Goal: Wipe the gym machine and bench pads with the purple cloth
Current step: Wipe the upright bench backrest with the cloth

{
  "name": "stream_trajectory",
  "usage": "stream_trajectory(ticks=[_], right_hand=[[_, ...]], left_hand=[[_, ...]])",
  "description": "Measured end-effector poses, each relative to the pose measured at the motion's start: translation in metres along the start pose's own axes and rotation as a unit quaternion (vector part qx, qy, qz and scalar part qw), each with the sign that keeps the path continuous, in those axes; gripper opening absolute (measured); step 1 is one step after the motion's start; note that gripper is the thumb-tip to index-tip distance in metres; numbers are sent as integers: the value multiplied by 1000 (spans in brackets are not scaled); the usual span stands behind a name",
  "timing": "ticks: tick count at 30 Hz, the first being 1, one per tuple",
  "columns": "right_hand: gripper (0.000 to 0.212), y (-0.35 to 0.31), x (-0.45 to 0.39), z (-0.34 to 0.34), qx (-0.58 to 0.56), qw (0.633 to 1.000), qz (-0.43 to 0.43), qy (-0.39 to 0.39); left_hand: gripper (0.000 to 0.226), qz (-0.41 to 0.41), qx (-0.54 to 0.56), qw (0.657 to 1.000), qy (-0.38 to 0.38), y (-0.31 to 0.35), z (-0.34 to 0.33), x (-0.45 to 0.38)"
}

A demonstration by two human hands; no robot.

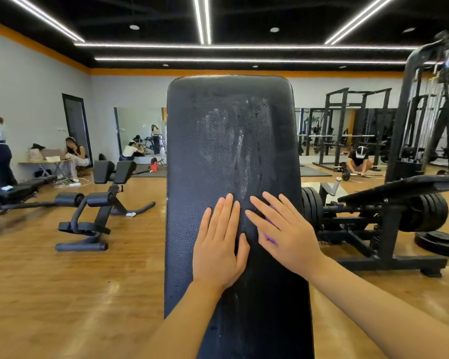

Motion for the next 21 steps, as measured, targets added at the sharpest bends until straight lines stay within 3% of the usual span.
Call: stream_trajectory(ticks=[10,15,21], right_hand=[[37,2,12,-3,-36,996,-81,-5],[38,6,-22,-3,-17,998,-57,-33],[39,45,-90,-8,-31,981,-185,47]], left_hand=[[65,-33,-37,999,-7,4,-7,0],[66,-32,-47,998,-30,4,-6,-1],[63,-44,-39,997,-56,3,-5,-4]])
Point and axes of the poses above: each hand's wrist, its own x-axis away from the middle knuckle, its own z-axis out of the back of the hand, y = z × x, the point moved 8 cm from there along -x, towards the middle knuckle, and after that the axes turned 5 degrees about -x, right-handed, at the moved point
